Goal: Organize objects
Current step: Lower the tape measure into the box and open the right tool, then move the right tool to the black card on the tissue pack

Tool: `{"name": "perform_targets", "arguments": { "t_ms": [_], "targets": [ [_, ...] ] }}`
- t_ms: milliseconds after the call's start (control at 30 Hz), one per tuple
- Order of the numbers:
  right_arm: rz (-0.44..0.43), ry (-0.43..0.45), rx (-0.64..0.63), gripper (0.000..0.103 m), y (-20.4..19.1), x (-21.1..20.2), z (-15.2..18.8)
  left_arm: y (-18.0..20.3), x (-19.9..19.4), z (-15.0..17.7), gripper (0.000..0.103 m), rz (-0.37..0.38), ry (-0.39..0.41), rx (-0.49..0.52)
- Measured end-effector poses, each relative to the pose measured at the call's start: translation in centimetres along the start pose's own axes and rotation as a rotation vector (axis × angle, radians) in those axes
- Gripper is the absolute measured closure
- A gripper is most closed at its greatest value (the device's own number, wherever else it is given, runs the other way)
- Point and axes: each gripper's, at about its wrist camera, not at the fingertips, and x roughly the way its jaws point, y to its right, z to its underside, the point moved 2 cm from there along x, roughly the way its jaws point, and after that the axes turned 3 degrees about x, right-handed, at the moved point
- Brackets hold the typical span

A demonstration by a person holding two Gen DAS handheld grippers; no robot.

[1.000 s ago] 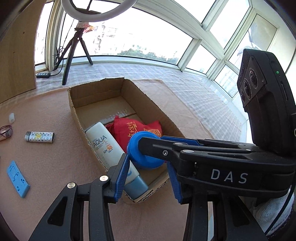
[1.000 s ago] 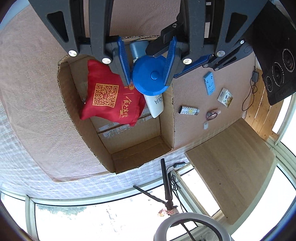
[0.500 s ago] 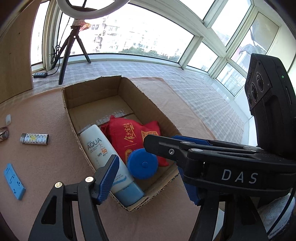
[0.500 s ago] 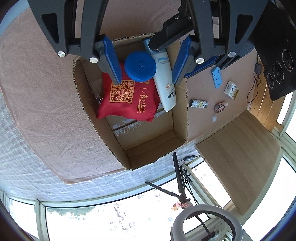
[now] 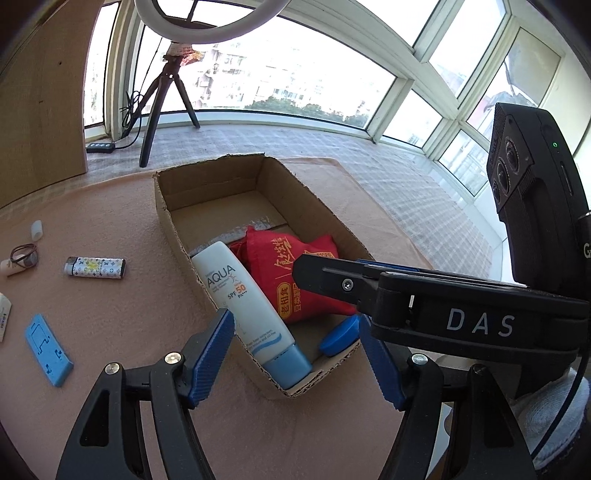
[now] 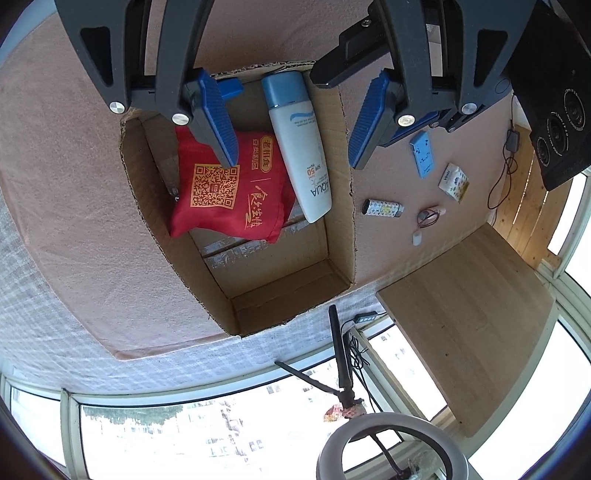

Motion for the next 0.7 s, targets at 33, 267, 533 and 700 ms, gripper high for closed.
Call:
{"name": "perform_targets", "arguments": {
  "t_ms": [33, 267, 533, 700],
  "targets": [
    [-0.004, -0.001, -0.003, 0.045, -0.3, 0.1, 0.0, -0.3, -0.3, 0.1, 0.029, -0.006, 0.000, -0.004],
    [-0.038, -0.022, -0.021, 0.044, -2.7, 1.0, 0.5, -3.5, -2.7, 1.3, 0.029, -0.040, 0.011, -0.052],
    [-0.075, -0.058, -0.050, 0.044, -6.7, 2.8, 1.5, -8.7, -6.1, 3.2, 0.029, -0.098, 0.027, -0.133],
    [-0.092, -0.081, -0.095, 0.044, -9.8, 3.9, 2.5, -12.9, -9.0, 4.3, 0.029, -0.148, 0.046, -0.189]
  ]
}}
